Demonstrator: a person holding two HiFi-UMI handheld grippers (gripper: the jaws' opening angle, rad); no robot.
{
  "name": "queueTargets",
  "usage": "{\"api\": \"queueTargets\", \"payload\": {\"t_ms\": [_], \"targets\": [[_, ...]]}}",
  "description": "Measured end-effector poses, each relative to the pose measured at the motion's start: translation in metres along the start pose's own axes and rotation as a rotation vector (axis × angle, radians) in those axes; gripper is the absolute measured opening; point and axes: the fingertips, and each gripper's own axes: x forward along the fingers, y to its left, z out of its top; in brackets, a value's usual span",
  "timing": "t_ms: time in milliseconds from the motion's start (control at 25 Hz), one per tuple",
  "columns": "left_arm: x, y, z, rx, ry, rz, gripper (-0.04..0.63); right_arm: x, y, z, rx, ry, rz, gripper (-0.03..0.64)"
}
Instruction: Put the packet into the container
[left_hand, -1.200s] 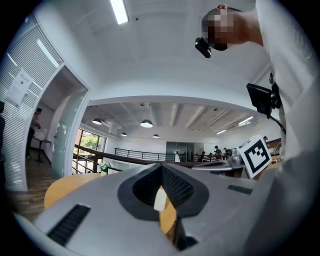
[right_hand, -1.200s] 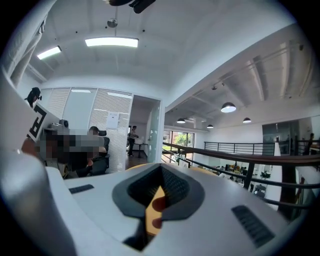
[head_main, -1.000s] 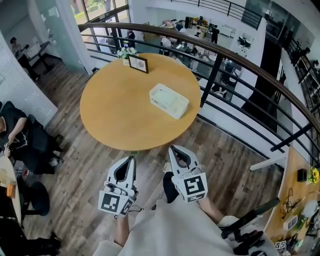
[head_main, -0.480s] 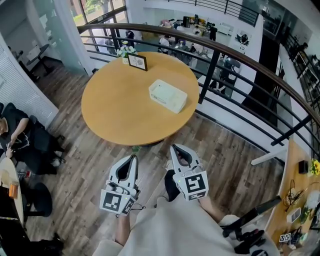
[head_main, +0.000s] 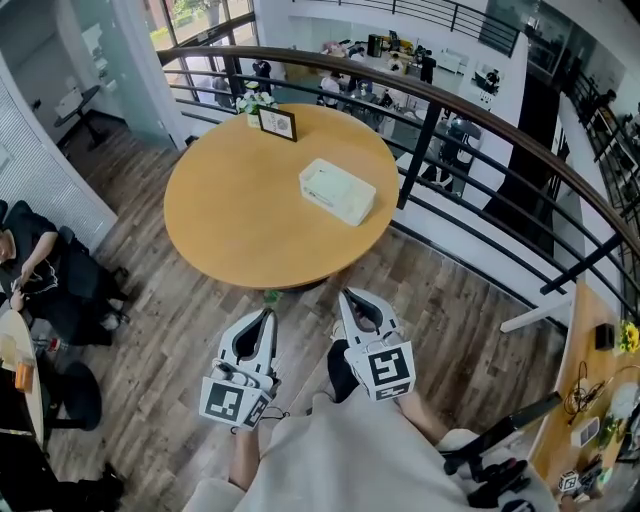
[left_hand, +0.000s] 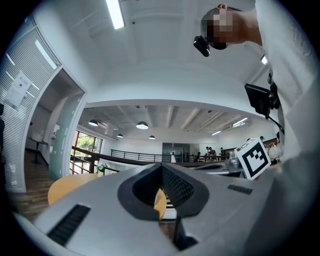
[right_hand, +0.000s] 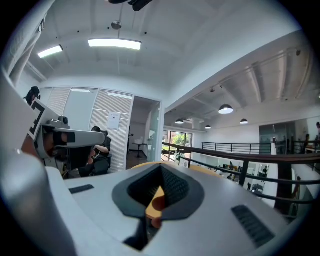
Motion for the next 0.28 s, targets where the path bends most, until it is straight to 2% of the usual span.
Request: {"api": "queueTargets", "payload": {"t_ms": [280], "targets": [[-0.0011, -0.0025, 0.0008, 0.006, 0.004, -0.007, 0.005, -0.0034, -0.0025, 0.0005, 0.000, -0.007, -0.009, 0.003]]}}
